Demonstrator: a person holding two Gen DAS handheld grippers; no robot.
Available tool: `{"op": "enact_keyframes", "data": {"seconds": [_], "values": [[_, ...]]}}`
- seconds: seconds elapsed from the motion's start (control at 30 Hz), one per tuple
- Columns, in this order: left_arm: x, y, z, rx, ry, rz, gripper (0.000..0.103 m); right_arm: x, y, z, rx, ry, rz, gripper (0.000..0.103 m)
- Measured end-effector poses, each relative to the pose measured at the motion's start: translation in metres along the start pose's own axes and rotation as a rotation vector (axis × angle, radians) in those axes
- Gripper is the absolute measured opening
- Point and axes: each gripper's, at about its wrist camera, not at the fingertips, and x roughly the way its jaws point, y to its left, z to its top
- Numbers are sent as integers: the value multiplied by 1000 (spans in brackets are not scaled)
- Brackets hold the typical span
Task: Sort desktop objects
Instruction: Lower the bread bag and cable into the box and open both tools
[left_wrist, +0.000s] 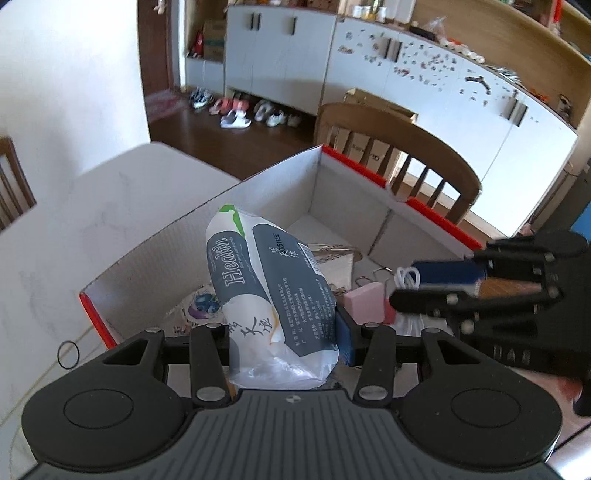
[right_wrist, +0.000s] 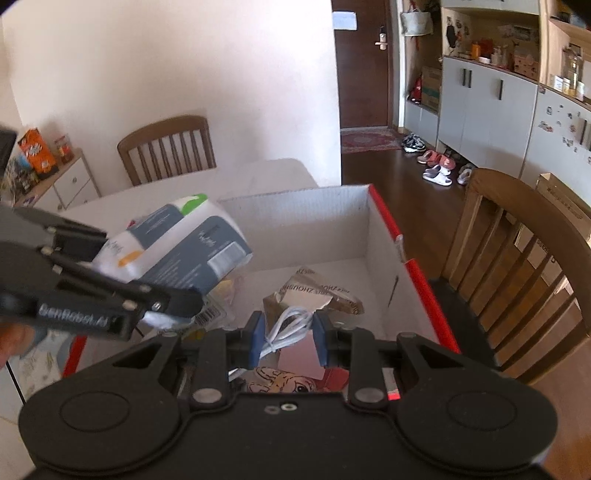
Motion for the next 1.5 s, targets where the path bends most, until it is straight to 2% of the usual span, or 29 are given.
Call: {"op": "enact_keyframes", "data": {"seconds": [0.33,0.57,0.93,1.17,1.5], "values": [[22,4,13,-5,67,0,47,24,17,-3,-93,62,28,27],[28,2,13,-7,74,0,47,33,20,-4,-115,84,30,28],[23,3,13,-36,45,4,66,35,14,-7,-102,97,35,29],[12,4,10,-52,22,-18,66,25,10,-7,-86,81,46,32],[-17,0,2,-51,-51,-27,66,5,8,2,-55,41,72,36]]}}
